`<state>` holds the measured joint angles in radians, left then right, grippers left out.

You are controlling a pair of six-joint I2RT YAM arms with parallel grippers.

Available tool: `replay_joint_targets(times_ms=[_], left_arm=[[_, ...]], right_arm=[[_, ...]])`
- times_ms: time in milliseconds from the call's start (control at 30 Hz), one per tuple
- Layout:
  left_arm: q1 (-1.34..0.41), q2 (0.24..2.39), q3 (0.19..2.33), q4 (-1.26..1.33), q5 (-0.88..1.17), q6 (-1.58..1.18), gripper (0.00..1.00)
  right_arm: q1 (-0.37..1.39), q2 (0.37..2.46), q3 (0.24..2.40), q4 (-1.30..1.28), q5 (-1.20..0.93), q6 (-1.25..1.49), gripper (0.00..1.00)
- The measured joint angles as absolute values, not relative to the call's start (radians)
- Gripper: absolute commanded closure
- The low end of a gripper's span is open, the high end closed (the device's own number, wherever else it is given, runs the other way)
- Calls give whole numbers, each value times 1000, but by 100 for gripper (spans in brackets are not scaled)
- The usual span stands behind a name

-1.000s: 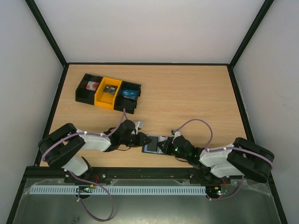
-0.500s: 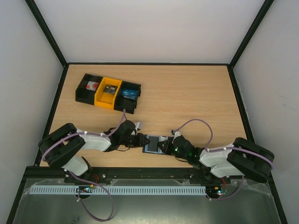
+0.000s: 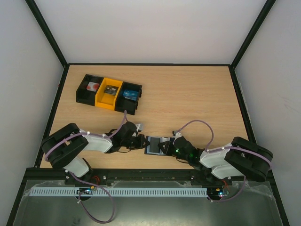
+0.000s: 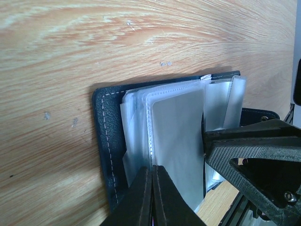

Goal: Take the credit cards out of the card holder

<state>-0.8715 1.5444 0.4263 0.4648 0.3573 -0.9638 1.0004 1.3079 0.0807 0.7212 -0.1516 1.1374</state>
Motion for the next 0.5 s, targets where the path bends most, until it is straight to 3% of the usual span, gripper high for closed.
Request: replay_joint_targets(times_ms=[167, 500], left_arm=[[-875, 1548, 421, 480, 350, -976, 97], [-893, 1554, 419, 493, 318, -981, 97]], right_arm=[[999, 1311, 76, 730, -150, 1145, 98], [995, 1277, 51, 737, -150, 1153, 98]])
